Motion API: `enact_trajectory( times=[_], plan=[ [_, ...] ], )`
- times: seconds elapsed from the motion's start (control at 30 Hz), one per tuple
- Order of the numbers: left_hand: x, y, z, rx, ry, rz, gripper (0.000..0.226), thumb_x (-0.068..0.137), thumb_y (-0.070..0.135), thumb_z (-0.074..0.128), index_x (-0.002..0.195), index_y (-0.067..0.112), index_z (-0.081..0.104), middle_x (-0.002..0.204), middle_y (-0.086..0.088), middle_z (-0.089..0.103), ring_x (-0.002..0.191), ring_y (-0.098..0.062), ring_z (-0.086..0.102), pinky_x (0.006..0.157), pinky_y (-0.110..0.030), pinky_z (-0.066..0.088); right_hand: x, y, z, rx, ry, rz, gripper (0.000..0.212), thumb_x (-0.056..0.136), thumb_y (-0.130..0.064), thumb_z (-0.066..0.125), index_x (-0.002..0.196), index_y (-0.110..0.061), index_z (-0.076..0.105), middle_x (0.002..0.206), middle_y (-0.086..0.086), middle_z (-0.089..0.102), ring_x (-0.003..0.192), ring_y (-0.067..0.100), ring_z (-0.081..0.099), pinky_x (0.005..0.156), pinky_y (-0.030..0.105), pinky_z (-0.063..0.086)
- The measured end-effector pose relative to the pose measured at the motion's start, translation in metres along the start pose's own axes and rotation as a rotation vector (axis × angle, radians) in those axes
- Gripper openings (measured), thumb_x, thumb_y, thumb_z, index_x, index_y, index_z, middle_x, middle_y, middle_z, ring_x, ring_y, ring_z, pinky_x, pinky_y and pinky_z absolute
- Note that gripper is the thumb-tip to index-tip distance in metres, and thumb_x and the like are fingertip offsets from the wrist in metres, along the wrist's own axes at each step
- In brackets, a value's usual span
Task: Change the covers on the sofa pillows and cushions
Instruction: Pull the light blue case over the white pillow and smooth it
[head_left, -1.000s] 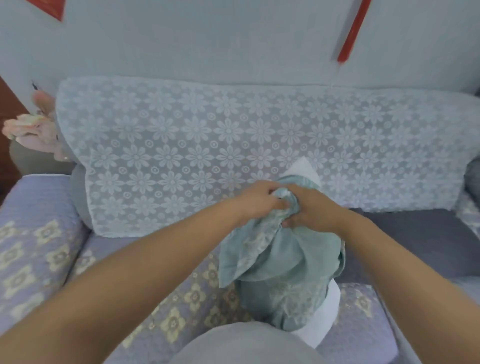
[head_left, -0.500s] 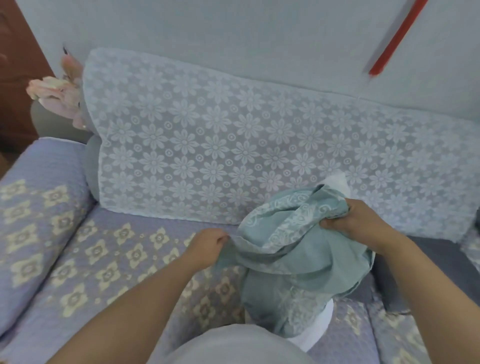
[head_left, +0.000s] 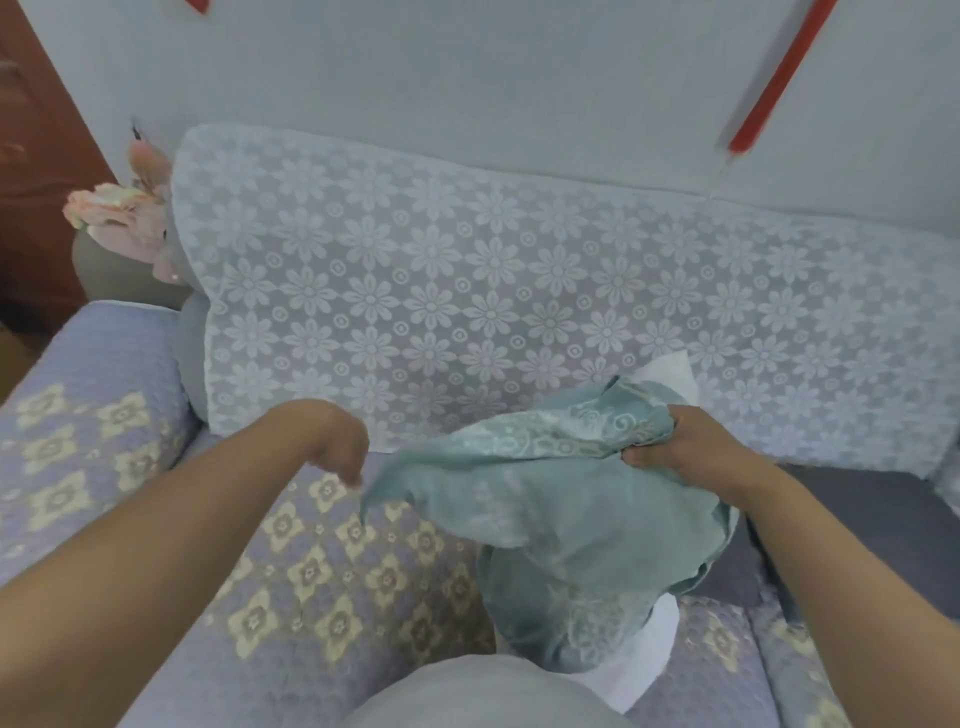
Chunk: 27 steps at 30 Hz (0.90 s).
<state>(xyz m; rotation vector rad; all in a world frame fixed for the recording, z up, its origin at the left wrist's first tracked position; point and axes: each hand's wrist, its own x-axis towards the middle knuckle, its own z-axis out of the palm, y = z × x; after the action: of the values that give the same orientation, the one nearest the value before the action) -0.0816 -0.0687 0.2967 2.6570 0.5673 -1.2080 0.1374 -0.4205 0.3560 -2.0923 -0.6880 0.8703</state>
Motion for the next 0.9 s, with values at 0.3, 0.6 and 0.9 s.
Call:
enact_trajectory(
  times=[0.3, 0.6, 0.9],
  plan=[
    [-0.031, 0.157, 0.042, -1.127, 0.458, 0.395, 0.033, 0.092, 0.047, 0.07, 0.122, 0.033, 0.065, 0.114, 0.018, 0.069, 0.1, 0.004, 0.063, 0.076, -0.007, 0.044, -0.001, 0.002, 0.138, -0.414, 0.22, -0.224, 0.033, 0.076, -0.029, 0.07, 0.1, -0.027, 0.048, 0.097, 0.0, 0.069, 0.09, 0.022, 0.066, 0.075, 0.034, 0.046],
    [-0.047, 0.116, 0.143, -1.26, 0.16, 0.347, 0.025, 0.092, 0.026, 0.071, 0.102, 0.006, 0.059, 0.095, 0.01, 0.057, 0.075, 0.01, 0.051, 0.07, -0.007, 0.04, 0.032, 0.031, 0.109, -0.273, 0.125, -0.186, 0.032, 0.092, -0.026, 0.07, 0.122, -0.021, 0.064, 0.126, -0.006, 0.059, 0.124, 0.017, 0.054, 0.109, 0.029, 0.038],
    [-0.038, 0.09, 0.199, -0.916, 0.222, -0.066, 0.035, 0.095, 0.06, 0.05, 0.103, 0.028, 0.063, 0.105, 0.004, 0.067, 0.099, -0.018, 0.061, 0.09, -0.034, 0.049, 0.124, 0.014, 0.124, -0.531, -0.301, 0.078, 0.055, 0.096, -0.045, 0.059, 0.142, -0.017, 0.05, 0.143, 0.002, 0.053, 0.126, 0.024, 0.053, 0.092, 0.03, 0.042]
  ],
)
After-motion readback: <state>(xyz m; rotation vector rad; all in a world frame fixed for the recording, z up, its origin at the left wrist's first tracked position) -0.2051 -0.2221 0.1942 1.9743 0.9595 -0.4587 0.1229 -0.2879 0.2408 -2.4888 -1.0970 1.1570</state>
